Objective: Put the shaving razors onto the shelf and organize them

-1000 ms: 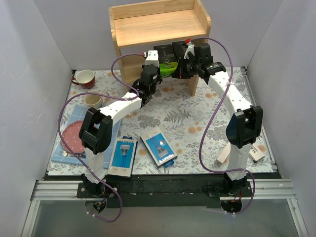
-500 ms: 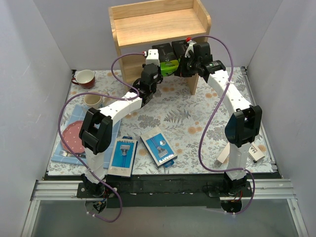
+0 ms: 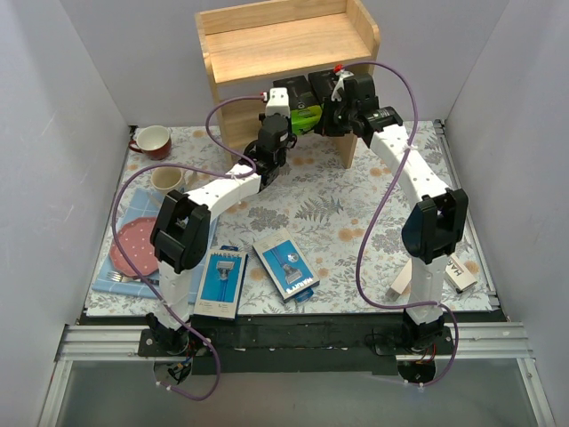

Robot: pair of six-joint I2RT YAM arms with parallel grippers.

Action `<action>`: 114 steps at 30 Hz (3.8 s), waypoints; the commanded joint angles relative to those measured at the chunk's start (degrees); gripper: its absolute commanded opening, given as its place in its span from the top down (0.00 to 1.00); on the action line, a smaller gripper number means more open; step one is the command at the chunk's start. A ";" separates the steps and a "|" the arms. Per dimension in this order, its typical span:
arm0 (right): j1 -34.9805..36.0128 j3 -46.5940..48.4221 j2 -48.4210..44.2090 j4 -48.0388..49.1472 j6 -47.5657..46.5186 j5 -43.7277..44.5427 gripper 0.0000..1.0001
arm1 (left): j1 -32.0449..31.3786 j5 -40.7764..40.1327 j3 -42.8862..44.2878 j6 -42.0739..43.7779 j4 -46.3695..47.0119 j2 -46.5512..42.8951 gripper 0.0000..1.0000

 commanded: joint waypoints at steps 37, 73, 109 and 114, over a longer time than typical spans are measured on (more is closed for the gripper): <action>-38.49 -58.15 -43.01 -20.42 -66.48 1.59 0.47 | -0.64 54.83 -41.76 -2.18 -20.64 -38.04 0.20; -18.90 -43.24 -19.73 -27.90 -58.06 -13.00 0.67 | -0.64 49.64 -40.36 -2.35 -20.29 -34.35 0.19; -55.55 -59.22 -27.20 -23.25 -90.32 -1.67 0.42 | -0.55 51.58 -37.73 -4.46 -20.46 -30.14 0.19; -56.08 -59.31 -26.67 -20.96 -91.63 -1.14 0.41 | -0.55 51.40 -35.88 -3.93 -20.81 -28.38 0.18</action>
